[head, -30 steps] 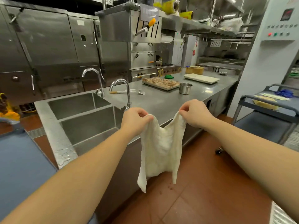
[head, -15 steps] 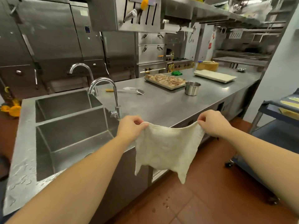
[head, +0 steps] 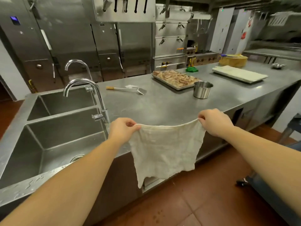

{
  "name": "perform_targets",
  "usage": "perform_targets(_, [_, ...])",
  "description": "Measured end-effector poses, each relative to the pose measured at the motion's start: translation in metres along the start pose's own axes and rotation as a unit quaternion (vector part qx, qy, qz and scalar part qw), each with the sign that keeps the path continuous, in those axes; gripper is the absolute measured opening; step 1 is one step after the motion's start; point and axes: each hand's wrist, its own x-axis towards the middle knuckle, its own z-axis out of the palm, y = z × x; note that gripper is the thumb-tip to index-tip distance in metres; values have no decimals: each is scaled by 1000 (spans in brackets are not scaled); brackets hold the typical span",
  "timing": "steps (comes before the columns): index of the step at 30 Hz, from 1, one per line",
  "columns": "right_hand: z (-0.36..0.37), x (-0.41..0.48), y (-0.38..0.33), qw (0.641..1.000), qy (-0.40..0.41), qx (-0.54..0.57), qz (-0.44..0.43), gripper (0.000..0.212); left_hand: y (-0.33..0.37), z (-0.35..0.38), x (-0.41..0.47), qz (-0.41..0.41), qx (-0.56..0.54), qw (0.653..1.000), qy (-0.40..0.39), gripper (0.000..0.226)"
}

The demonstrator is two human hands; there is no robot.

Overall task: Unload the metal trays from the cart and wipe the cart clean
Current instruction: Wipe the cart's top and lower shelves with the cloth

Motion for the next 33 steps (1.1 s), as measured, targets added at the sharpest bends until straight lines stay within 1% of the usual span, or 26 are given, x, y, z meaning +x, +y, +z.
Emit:
perform_targets(4, [8,43,25,995,-8,-78,-65,21,3,24,43,7,8,1000,10,11])
perform_targets(8, [15,84,48,993,-14,-86,-83,22,6,50,86,0,-2,1000,7,13])
perform_targets(15, [34,161,83,989,-49,-78,-115,22,4,87,131,-15,32,999,-12,16])
perform_targets(19, [43,200,99,982,-77,-72,-158,24,7,101,143,-37,36,999,-8,15])
perform_targets(22, [49,226,111,976,-86,-56,-193,23,16,114,139,-56,43,997,26,13])
perform_targets(24, [52,243,118,969,-110,-49,-218,20,22,125,134,-73,60,994,51,14])
perform_targets(26, [57,256,125,960,-141,-44,-239,18,25,137,130,-90,70,992,56,15])
perform_targets(28, [63,268,132,948,-170,-51,-264,17,24,145,129,-110,72,990,45,15])
perform_targets(31, [76,285,136,929,-216,-60,-295,15,17,154,132,-135,84,987,2,17])
perform_targets(33, [87,299,134,927,-218,-56,-299,15,10,159,139,-141,97,985,4,20])
